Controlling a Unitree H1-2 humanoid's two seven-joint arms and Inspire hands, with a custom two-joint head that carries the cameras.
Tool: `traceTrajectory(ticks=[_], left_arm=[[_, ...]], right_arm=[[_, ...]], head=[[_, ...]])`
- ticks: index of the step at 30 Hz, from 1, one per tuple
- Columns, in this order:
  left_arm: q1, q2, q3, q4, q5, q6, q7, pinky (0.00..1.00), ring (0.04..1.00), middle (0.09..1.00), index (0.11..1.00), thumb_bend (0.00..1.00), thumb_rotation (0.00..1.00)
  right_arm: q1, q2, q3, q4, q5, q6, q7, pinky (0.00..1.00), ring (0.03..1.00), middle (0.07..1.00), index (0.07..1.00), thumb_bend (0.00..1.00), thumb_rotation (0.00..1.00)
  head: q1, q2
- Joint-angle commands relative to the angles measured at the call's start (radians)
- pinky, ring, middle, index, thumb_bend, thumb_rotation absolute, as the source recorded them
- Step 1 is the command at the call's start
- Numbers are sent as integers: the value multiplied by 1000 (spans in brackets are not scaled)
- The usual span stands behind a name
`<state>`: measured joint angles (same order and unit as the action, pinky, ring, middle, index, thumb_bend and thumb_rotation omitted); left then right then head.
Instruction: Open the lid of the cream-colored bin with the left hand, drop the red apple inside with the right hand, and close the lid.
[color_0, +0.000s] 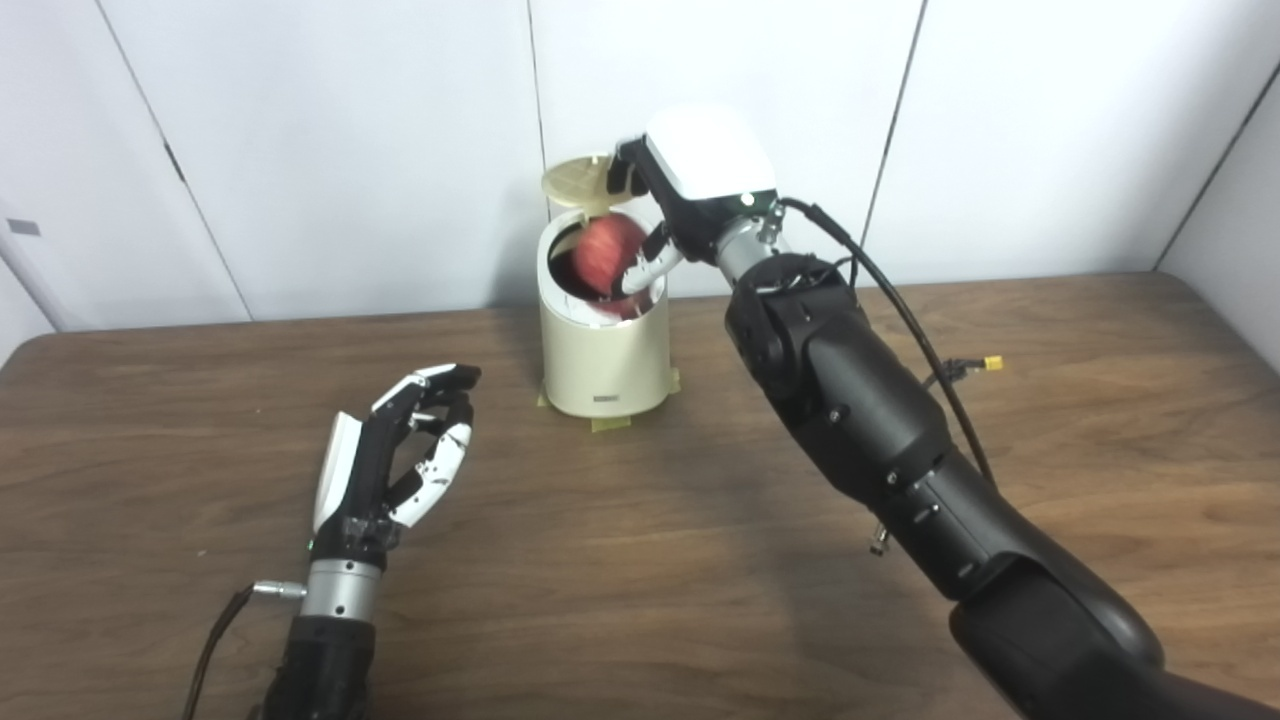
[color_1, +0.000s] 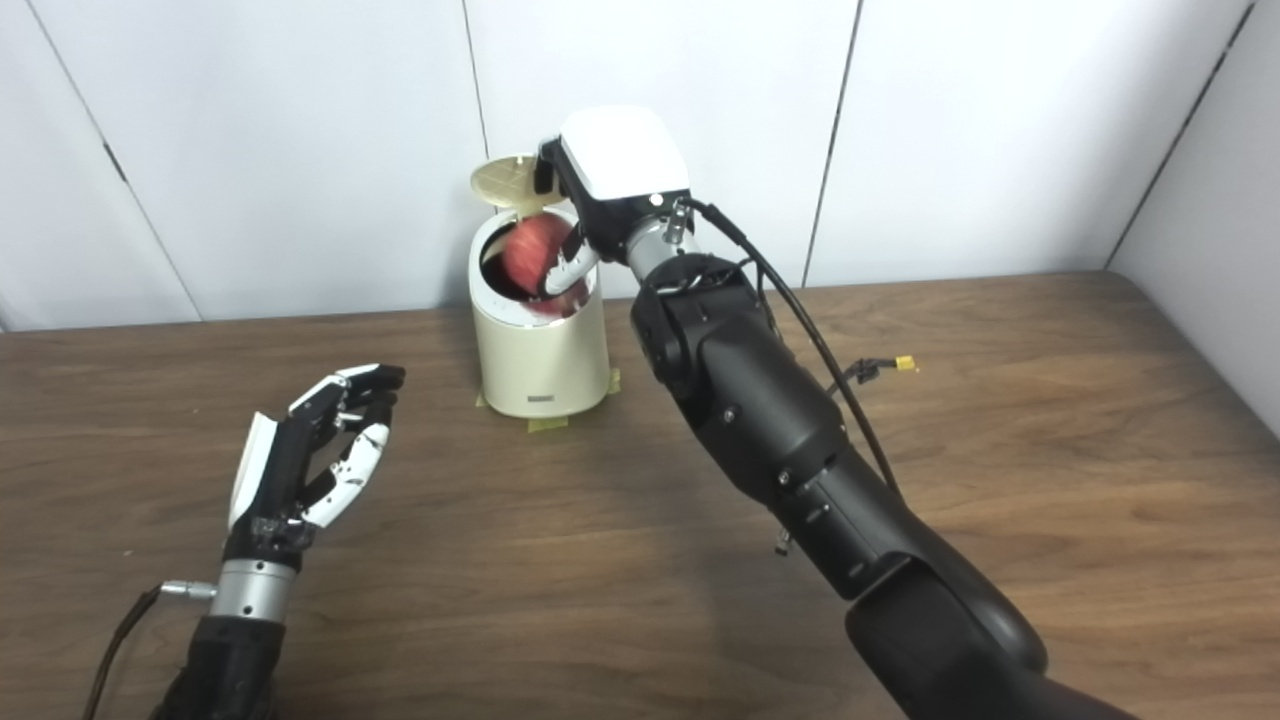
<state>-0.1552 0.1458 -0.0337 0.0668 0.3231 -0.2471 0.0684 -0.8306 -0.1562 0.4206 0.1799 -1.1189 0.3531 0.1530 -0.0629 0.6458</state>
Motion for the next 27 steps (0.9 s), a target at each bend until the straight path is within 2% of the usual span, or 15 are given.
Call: traceTrajectory(ticks=[1,14,16,18,19,20,21,22,26,27], left_arm=[[-13,1,-2,-20,4,-14,11,579,715,745,727,279,579],[-15,0,-1,-13,-2,-21,10,580,716,747,727,282,593],[-15,1,-2,-13,1,-21,11,578,714,746,727,282,591],[-14,1,-2,-16,3,-17,10,575,712,745,728,281,591],[-14,2,-2,-15,3,-18,10,575,712,745,728,281,592],[-14,2,-2,-14,2,-19,10,576,714,745,728,281,592],[-15,2,-1,-13,2,-21,11,576,714,745,728,281,591],[-15,3,-1,-12,0,-21,10,576,714,745,727,281,591],[-15,3,-2,-9,0,-24,11,579,715,744,727,284,598],[-16,2,-2,-8,1,-25,12,579,715,744,727,284,603]], right_arm=[[-47,-1,-9,-22,-15,12,-21,187,277,647,619,1000,287],[-44,-6,-6,-27,-13,3,-18,183,271,607,627,1000,284],[-39,-14,-4,-23,-9,-31,-65,176,260,528,600,999,291],[-33,-25,0,-17,-15,-66,-124,178,253,415,478,948,314],[-27,-28,-1,-11,-22,-82,-175,178,251,391,447,934,318],[-22,-29,-2,-7,-26,-93,-210,171,239,347,368,885,323],[-18,-29,-4,-4,-27,-100,-237,168,234,332,340,869,326],[-11,-29,-8,4,-28,-108,-280,164,230,327,325,853,326],[9,-27,-29,26,13,-155,-388,165,238,361,381,841,320],[18,-27,-42,29,40,-177,-412,199,269,378,422,814,328]], head=[[-1,1],[-2,0],[-3,0],[-4,0],[-4,1],[-5,1],[-6,1],[-8,1],[-11,3],[-13,2]])
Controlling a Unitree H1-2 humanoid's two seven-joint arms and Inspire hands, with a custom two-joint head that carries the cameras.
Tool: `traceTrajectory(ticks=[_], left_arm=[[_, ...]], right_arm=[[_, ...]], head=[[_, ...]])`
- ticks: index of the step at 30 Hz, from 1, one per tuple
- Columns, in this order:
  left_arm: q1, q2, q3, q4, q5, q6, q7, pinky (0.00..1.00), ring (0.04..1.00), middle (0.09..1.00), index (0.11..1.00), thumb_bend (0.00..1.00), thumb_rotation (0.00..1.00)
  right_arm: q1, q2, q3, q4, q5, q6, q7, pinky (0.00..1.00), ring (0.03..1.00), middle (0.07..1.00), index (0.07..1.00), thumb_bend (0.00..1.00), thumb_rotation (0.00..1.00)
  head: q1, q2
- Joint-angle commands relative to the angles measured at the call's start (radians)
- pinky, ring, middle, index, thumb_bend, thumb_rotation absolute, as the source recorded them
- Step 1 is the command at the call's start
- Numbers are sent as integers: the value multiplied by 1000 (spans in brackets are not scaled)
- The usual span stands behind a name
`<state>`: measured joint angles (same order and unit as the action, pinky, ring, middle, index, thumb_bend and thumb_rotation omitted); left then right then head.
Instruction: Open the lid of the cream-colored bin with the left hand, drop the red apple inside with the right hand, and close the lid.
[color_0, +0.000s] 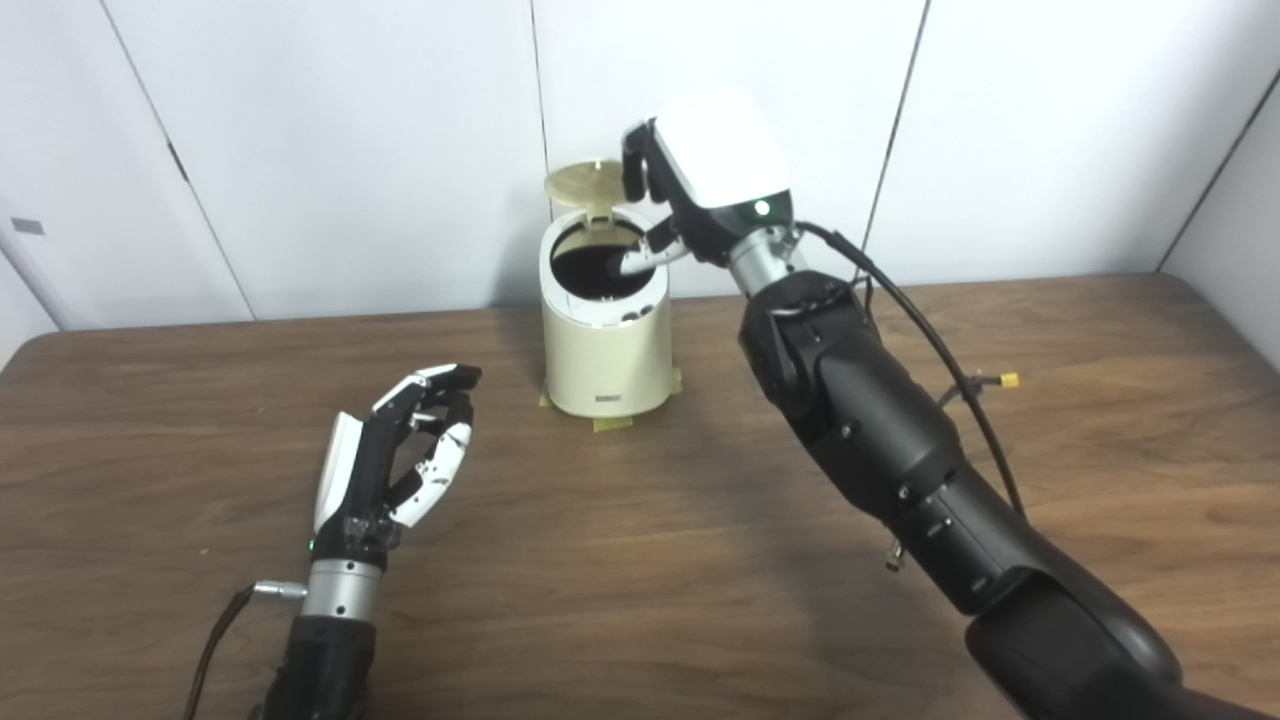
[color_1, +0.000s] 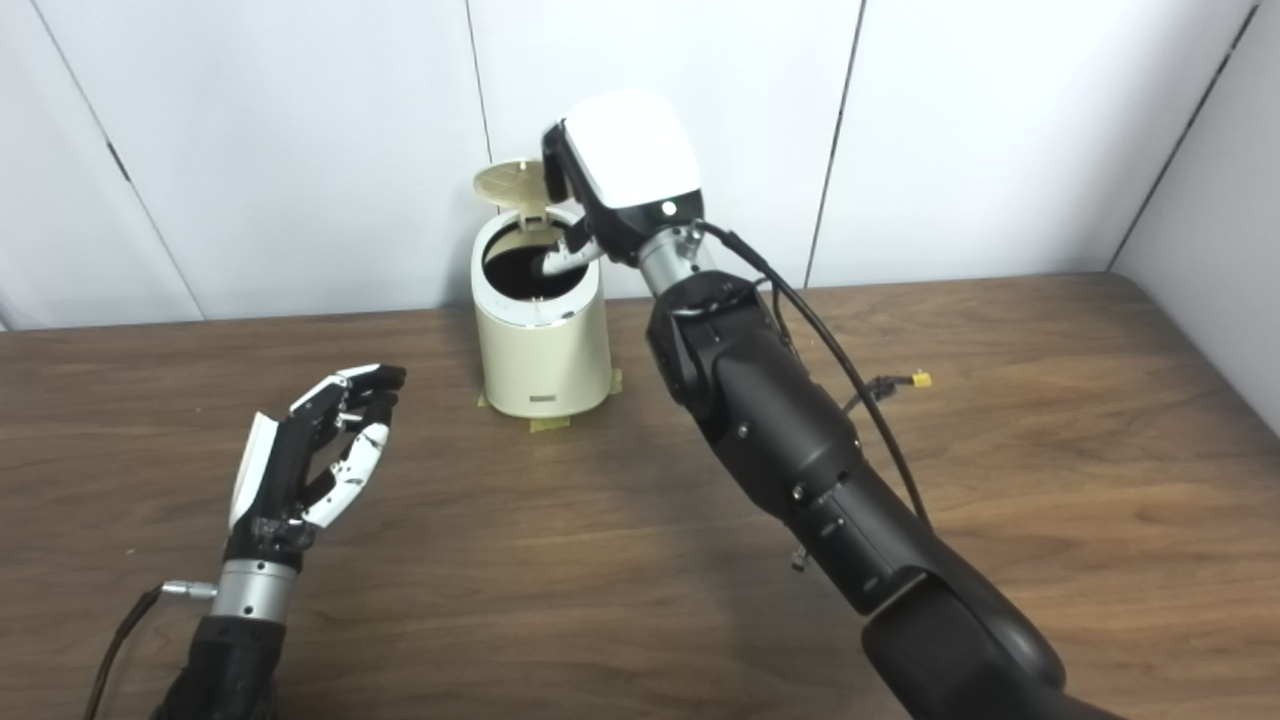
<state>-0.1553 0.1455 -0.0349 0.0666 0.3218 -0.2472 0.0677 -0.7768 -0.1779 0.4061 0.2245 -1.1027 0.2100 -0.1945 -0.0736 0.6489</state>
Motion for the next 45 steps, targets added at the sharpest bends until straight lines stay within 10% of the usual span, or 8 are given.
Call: traceTrajectory(ticks=[1,10,15,19,24,34,39,45], left_arm=[[-17,2,0,-6,1,-26,14,580,715,744,727,284,605],[-21,5,-1,-3,-8,-25,7,580,716,749,730,283,588],[-20,4,2,-11,-3,-24,12,580,719,748,729,271,601],[-22,4,3,-3,3,-32,19,582,719,746,729,270,620],[-21,1,5,-5,-3,-34,20,584,721,746,727,265,615],[-22,-9,10,-17,19,-65,47,584,710,727,710,241,650],[-60,2,3,-130,152,125,24,765,821,803,781,409,911],[-233,43,8,-270,192,352,-90,936,942,883,865,634,999]], right_arm=[[-24,-4,-43,-16,56,-59,-88,239,314,409,453,786,332],[227,16,-184,-88,497,-374,-108,718,857,904,947,614,613],[340,-4,-191,-134,600,-468,-42,850,953,995,999,647,819],[399,4,-208,-153,581,-520,-82,778,897,928,936,413,895],[452,18,-236,-164,585,-498,-66,612,736,759,749,228,671],[489,14,-254,-123,618,-531,-34,533,664,738,709,305,285],[485,7,-265,-89,611,-549,-51,570,695,742,711,292,342],[487,19,-278,-50,622,-569,-59,578,701,743,715,283,369]], head=[[-4,0],[-3,0],[-7,1],[-3,-2],[3,-3],[73,-15],[84,-23],[77,-24]])
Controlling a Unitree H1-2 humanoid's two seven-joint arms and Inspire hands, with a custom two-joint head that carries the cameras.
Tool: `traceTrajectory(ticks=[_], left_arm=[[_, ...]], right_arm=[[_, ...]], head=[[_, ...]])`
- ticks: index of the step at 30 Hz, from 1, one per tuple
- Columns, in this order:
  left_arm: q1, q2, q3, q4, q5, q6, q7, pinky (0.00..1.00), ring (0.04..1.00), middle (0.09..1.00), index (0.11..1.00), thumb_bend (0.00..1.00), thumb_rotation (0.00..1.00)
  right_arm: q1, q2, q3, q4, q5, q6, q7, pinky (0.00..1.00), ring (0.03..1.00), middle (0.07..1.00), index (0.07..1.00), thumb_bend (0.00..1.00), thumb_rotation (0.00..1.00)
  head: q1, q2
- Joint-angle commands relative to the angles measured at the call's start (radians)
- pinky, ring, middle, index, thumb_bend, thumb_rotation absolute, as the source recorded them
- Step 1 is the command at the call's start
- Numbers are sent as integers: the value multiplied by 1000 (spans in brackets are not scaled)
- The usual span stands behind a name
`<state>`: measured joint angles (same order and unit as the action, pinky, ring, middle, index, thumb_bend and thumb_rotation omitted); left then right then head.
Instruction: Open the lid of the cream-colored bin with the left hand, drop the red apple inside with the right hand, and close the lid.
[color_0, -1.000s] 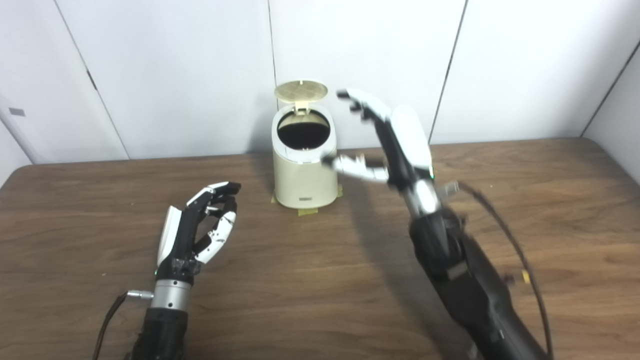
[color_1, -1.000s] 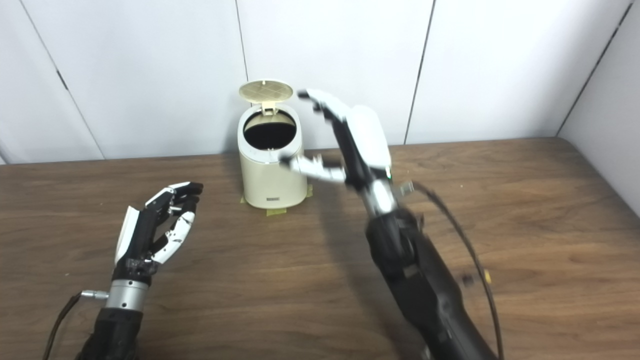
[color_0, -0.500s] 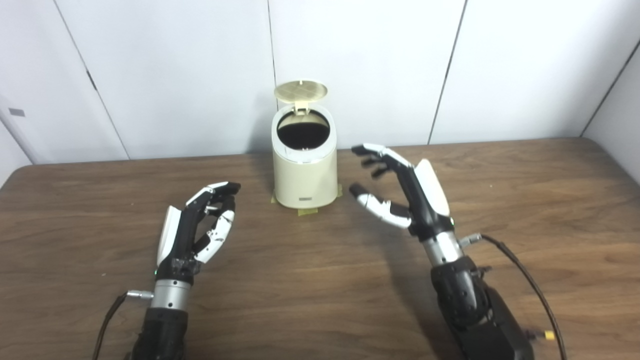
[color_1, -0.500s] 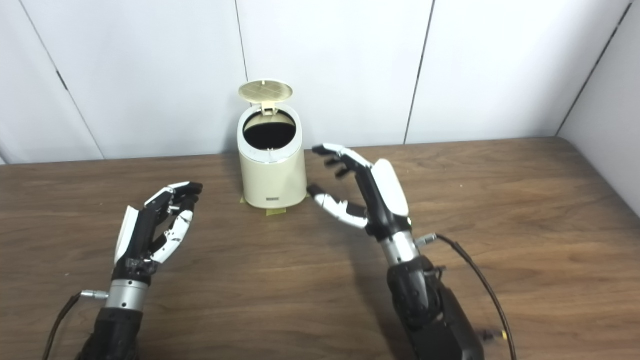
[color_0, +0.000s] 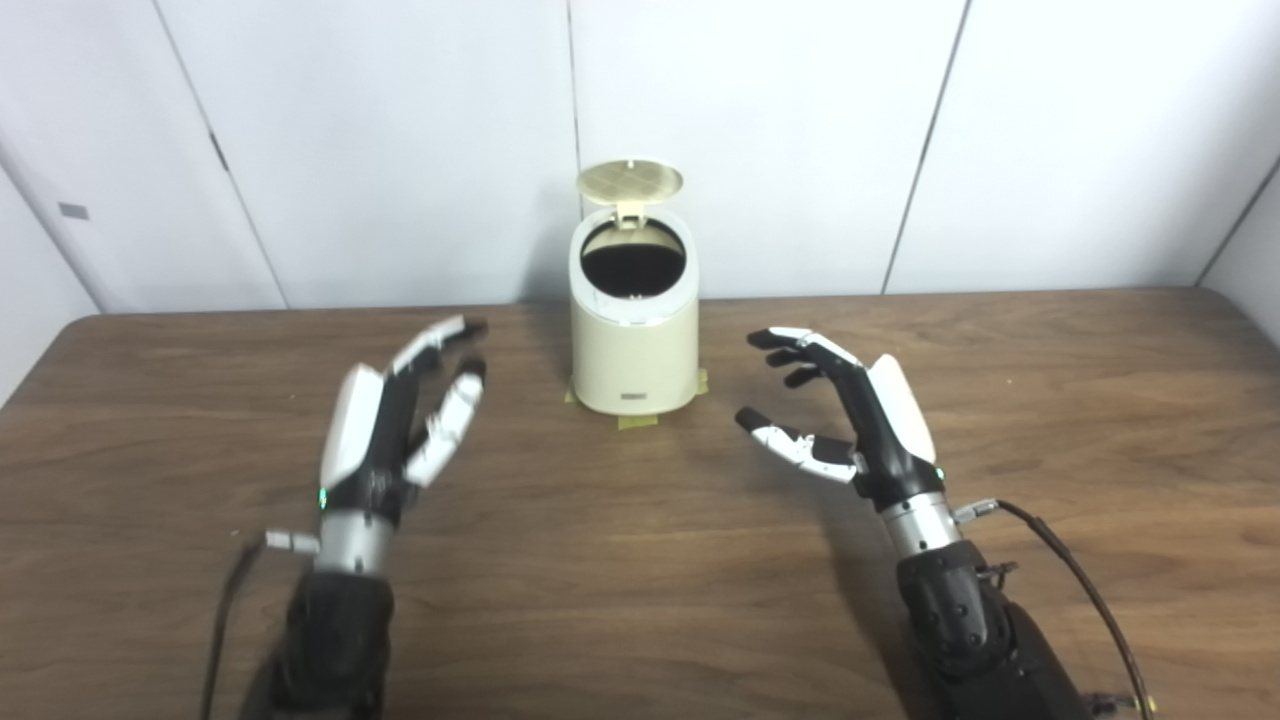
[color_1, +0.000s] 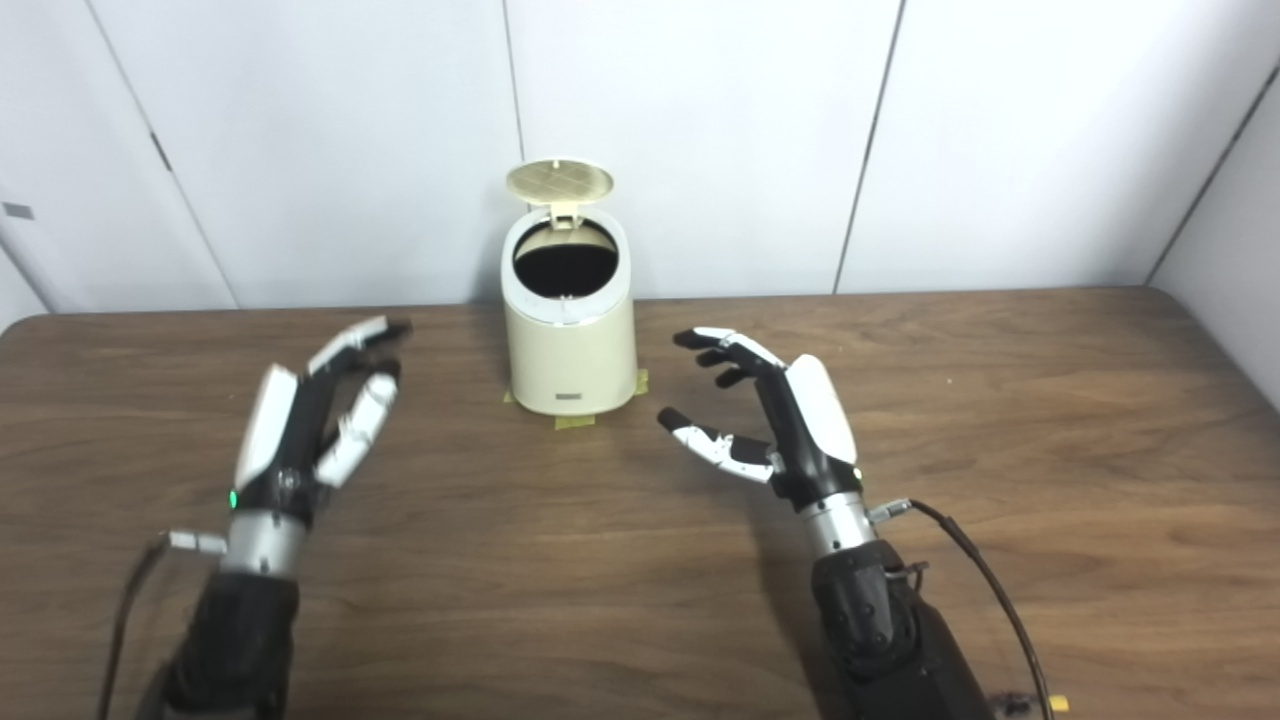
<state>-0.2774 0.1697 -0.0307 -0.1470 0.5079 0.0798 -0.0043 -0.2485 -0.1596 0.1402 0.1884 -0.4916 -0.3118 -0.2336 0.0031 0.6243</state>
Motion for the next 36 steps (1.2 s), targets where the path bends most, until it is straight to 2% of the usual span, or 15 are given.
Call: traceTrajectory(ticks=[1,4,8,12,16,19,27,31,36], left_arm=[[-148,26,3,-65,7,50,-34,958,956,894,874,668,1000],[-275,47,-20,-83,54,120,-72,978,967,915,884,738,1000],[-415,33,-91,-76,192,193,-78,995,975,928,883,707,1000],[-505,1,-153,-55,284,238,-90,1000,988,907,871,695,1000],[-578,-6,-219,-12,368,279,-151,1000,985,895,870,719,1000],[-612,-15,-259,30,407,279,-174,1000,973,873,851,722,983],[-687,-39,-331,124,488,343,-268,1000,995,888,860,850,961],[-687,-43,-344,138,500,346,-279,1000,986,883,856,857,931],[-682,-44,-359,145,524,358,-303,1000,988,885,857,860,942]], right_arm=[[-41,2,-12,-9,9,-50,-22,579,702,742,716,283,368],[-39,7,-14,6,12,-55,-25,596,713,744,722,286,398],[-33,10,-14,5,3,-48,-26,600,719,746,727,285,450],[-27,14,-15,4,3,-45,-27,595,714,741,728,291,476],[-21,17,-17,-10,8,-24,-14,595,713,739,727,299,498],[-17,17,-16,-13,13,-21,-5,590,709,739,728,300,500],[-14,16,-11,-14,6,-20,0,592,711,745,735,290,496],[-14,16,-13,-15,14,-28,3,585,708,743,735,291,491],[-13,13,-13,-13,19,-34,6,583,707,743,732,291,488]], head=[[2,2],[7,0],[0,2],[-2,7],[-3,10],[-5,10],[-7,12],[-9,9],[-9,9]])
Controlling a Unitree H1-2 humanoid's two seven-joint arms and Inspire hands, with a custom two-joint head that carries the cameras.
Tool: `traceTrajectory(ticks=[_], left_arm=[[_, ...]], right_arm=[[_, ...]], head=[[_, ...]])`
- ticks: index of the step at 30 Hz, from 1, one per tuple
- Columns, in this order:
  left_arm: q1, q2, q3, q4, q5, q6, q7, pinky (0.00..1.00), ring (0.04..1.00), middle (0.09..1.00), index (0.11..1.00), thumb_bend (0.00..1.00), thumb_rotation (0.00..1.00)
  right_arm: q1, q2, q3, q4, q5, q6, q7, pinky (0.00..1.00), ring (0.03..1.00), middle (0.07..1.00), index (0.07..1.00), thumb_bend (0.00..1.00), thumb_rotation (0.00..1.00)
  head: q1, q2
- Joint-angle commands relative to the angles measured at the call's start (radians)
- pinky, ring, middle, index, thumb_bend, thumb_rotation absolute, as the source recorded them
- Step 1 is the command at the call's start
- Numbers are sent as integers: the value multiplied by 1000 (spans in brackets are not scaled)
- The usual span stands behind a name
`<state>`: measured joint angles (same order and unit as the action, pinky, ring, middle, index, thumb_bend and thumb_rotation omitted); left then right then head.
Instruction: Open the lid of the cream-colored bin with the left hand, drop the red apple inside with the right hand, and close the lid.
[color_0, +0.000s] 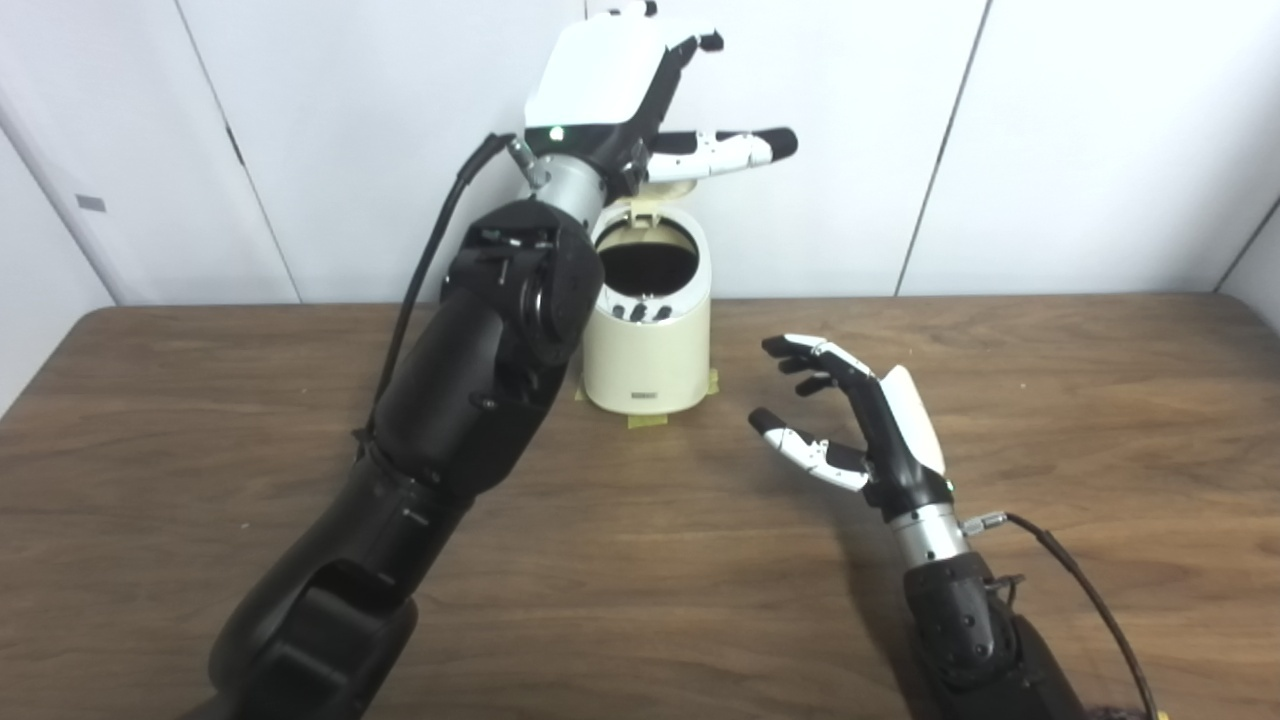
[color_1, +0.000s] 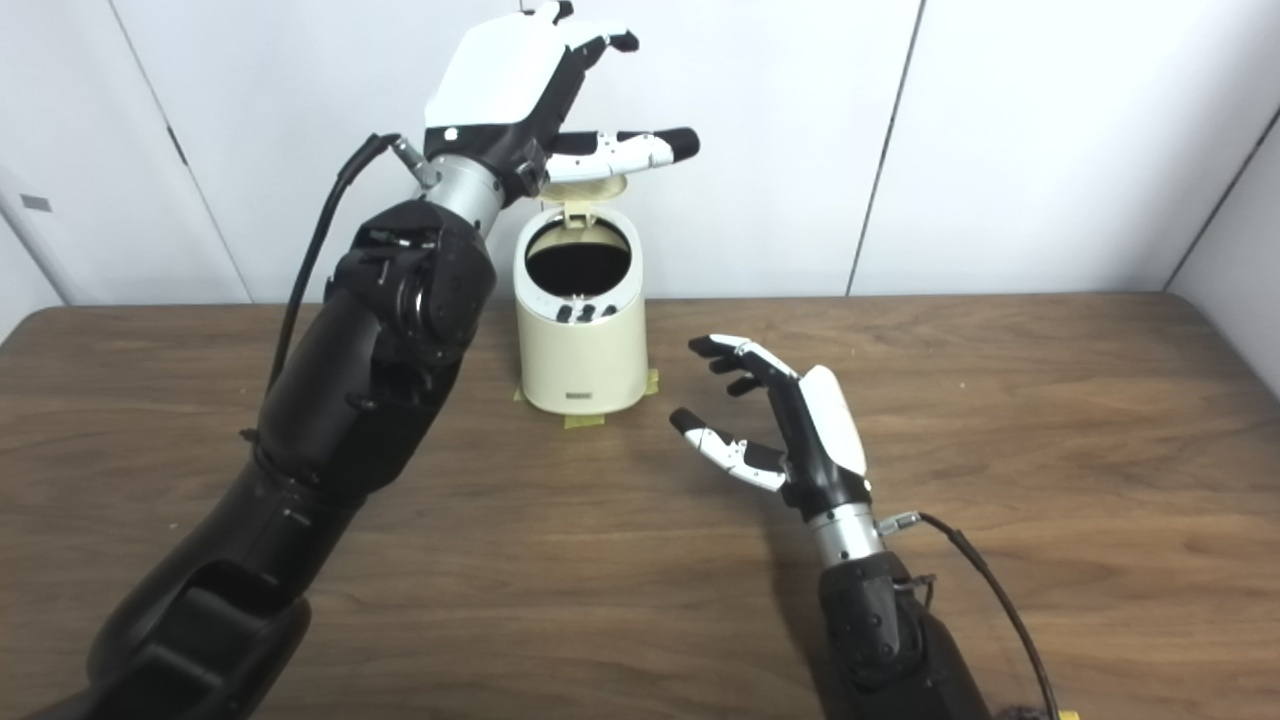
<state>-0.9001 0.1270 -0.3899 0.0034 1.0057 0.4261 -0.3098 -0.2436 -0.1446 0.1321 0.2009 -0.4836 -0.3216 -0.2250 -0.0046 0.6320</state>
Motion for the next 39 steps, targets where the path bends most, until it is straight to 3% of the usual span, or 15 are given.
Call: traceTrajectory(ticks=[1,12,18,23,30,39], left_arm=[[-60,-1,-3,-5,33,15,-6,1000,989,887,860,858,940],[-48,-3,-6,35,143,42,-67,1000,990,901,877,934,957],[-51,-22,25,87,217,43,-103,1000,1000,912,884,945,932],[-53,-20,33,122,217,42,-116,1000,1000,920,877,960,894],[-44,-10,23,158,181,32,-82,1000,982,897,862,981,873],[-34,-9,7,140,163,34,-93,1000,967,875,852,978,854]], right_arm=[[-17,-2,-5,-27,10,-23,-1,583,707,742,731,288,488],[-11,5,-7,-40,15,2,20,587,708,737,730,287,507],[-9,9,-5,-47,13,15,23,586,705,734,727,290,493],[-9,10,-4,-37,15,4,20,589,709,739,722,290,461],[-3,19,-2,-46,14,20,25,585,704,735,718,286,408],[-5,25,-1,-42,11,22,21,590,709,734,718,288,429]], head=[[-2,2],[-5,3],[-6,-3],[-10,-14],[-11,-25],[-18,-24]])
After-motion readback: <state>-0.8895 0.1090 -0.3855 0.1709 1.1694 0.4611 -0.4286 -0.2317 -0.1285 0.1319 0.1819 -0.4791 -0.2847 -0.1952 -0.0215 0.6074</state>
